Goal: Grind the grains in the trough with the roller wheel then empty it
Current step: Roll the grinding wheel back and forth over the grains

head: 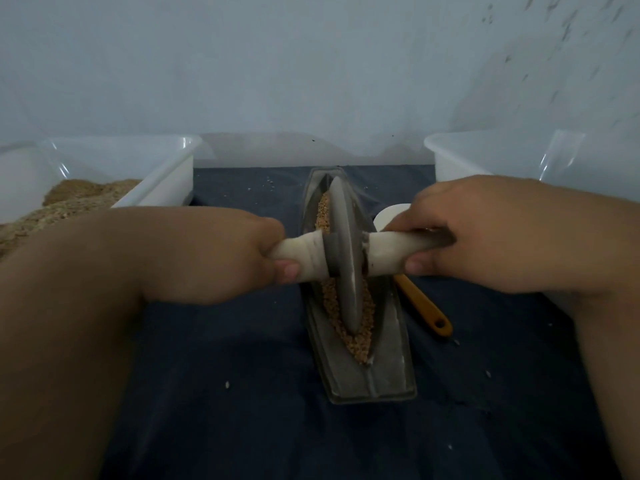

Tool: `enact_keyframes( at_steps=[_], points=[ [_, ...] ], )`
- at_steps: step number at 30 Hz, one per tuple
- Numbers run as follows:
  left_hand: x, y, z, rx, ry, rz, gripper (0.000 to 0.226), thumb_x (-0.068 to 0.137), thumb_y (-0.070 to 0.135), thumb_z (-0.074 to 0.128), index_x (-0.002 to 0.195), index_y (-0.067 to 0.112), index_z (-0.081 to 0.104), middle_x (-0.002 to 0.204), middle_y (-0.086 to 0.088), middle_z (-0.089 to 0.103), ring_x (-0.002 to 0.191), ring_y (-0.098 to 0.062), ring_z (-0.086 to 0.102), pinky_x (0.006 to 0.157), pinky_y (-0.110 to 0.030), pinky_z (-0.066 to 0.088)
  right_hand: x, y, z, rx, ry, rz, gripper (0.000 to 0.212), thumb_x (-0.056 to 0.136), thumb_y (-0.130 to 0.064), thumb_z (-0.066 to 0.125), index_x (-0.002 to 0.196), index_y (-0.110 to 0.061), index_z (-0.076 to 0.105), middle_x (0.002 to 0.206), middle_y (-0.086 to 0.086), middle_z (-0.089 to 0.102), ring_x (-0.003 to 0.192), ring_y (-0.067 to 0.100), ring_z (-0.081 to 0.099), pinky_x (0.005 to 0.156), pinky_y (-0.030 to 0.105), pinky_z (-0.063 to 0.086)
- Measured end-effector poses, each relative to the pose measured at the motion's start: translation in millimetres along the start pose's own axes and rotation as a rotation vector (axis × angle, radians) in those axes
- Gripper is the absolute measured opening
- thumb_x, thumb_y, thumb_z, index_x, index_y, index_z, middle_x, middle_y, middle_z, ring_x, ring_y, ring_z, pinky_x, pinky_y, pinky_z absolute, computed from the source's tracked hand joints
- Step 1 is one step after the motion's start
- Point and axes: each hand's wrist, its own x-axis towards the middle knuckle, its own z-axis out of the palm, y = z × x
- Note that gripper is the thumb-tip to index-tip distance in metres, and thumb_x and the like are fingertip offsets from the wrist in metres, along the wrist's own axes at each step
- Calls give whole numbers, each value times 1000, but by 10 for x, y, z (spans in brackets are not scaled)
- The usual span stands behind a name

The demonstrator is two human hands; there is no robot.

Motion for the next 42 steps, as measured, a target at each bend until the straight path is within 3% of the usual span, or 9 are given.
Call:
enact_keyframes(
  at_steps=[6,9,12,17,22,29,33,38,42],
  points=[
    [297,-135,178,103,271,-12,34,87,61,31,85,28,40,78,8,50,68,-10,50,64,-34,39,268,115,260,69,144,77,40,88,-42,64,127,-46,56,94,-19,55,91,6,53,75,29,42],
    [510,-144,339,331,581,-72,44,88,56,27,107,21,47,97,-1,54,84,-26,54,77,-41,41,455,191,486,39,328,128,49,91,-36,61,139,-38,49,114,-4,58,109,21,53,92,43,44],
    [667,-127,436,362,662,-164,47,93,49,37,124,15,47,115,-11,53,100,-35,51,89,-46,36,573,229,620,16,496,123,51,91,-34,62,140,-26,51,119,4,61,112,27,53,94,43,43],
    [673,-194,482,284,672,-112,49,92,48,37,128,15,46,116,-11,52,102,-35,50,91,-47,35,584,229,643,-26,545,87,52,88,-35,66,136,-22,55,117,6,63,108,31,55,91,44,44],
    [457,-176,349,265,503,-50,48,88,56,26,117,22,43,106,-4,52,94,-27,53,82,-42,41,416,124,464,-33,344,99,49,90,-47,58,136,-33,50,113,-1,59,105,24,55,88,45,46],
    [79,-39,76,76,141,9,42,75,68,25,80,32,45,74,6,56,65,-6,53,58,-27,35,109,82,69,89,-13,-27,54,78,-61,40,129,-50,51,85,-38,51,88,-15,48,66,15,33],
    [106,-58,46,-78,64,-15,39,82,63,32,82,29,50,76,3,59,70,-9,56,65,-29,40,124,51,121,76,34,-19,44,93,-44,51,136,-47,47,80,-30,44,84,-7,48,70,15,31],
    [351,-137,196,88,375,4,38,89,61,21,88,30,43,78,7,54,70,-12,52,66,-36,42,315,143,313,107,120,68,39,97,-35,52,135,-42,50,93,-23,48,98,8,49,79,32,37],
    [584,-174,326,228,654,-55,41,94,53,20,107,27,49,93,3,58,83,-25,55,71,-37,38,520,198,556,25,453,117,34,97,-29,54,131,-34,56,116,-3,62,109,23,55,89,35,37]
  ],
)
